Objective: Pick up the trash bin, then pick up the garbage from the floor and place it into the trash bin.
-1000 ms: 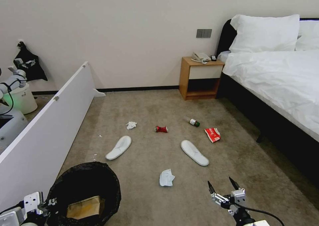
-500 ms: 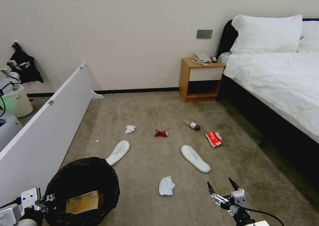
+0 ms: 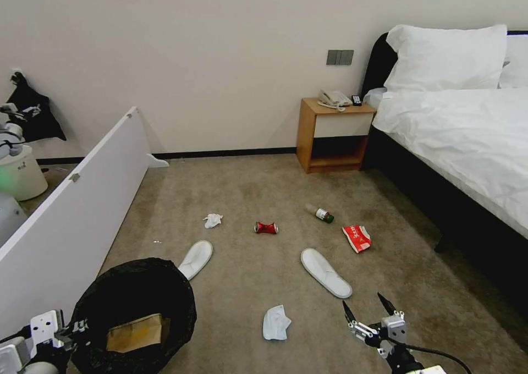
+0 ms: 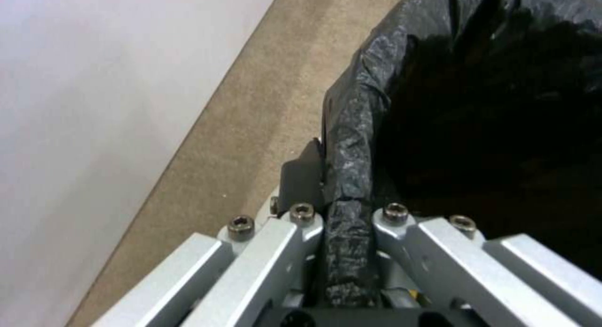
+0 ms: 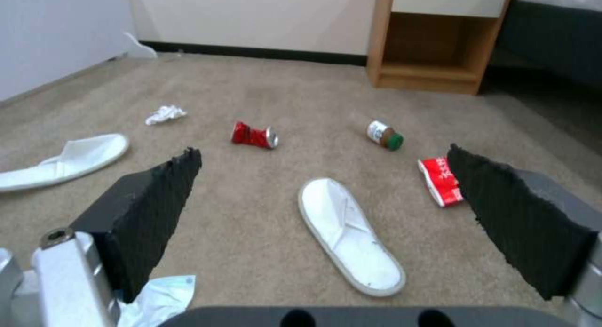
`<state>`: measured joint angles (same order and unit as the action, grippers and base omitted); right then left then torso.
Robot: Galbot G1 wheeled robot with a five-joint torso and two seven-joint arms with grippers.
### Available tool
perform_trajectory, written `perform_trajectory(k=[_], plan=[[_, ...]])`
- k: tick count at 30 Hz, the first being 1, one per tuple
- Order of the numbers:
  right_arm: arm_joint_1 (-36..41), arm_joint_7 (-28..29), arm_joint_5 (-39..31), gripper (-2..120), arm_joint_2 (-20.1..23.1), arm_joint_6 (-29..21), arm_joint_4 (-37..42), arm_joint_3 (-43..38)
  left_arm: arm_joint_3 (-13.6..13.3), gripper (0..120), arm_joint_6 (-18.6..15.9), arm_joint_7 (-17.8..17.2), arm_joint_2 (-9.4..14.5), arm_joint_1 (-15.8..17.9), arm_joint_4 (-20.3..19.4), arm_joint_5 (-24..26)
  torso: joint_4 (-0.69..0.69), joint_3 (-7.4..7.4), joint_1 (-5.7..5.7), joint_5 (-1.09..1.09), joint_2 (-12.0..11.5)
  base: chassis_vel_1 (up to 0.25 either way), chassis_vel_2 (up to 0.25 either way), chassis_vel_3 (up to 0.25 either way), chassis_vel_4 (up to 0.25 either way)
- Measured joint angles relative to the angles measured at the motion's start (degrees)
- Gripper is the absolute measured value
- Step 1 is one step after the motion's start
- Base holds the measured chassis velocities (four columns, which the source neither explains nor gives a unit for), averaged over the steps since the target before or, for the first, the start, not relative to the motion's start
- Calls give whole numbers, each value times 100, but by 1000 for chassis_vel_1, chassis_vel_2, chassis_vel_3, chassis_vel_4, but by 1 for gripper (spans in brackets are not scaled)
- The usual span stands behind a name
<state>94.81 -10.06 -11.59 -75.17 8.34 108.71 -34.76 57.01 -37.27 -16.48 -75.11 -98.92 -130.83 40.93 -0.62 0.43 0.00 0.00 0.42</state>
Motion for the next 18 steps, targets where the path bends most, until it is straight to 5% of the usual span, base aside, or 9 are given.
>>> perform_trajectory(k=[18], plan=[[-3, -73, -24, 100, 5, 5, -74, 44, -3, 3, -9, -16, -56, -64, -87, -5, -1, -1, 0, 0, 0, 0, 0, 0, 0]])
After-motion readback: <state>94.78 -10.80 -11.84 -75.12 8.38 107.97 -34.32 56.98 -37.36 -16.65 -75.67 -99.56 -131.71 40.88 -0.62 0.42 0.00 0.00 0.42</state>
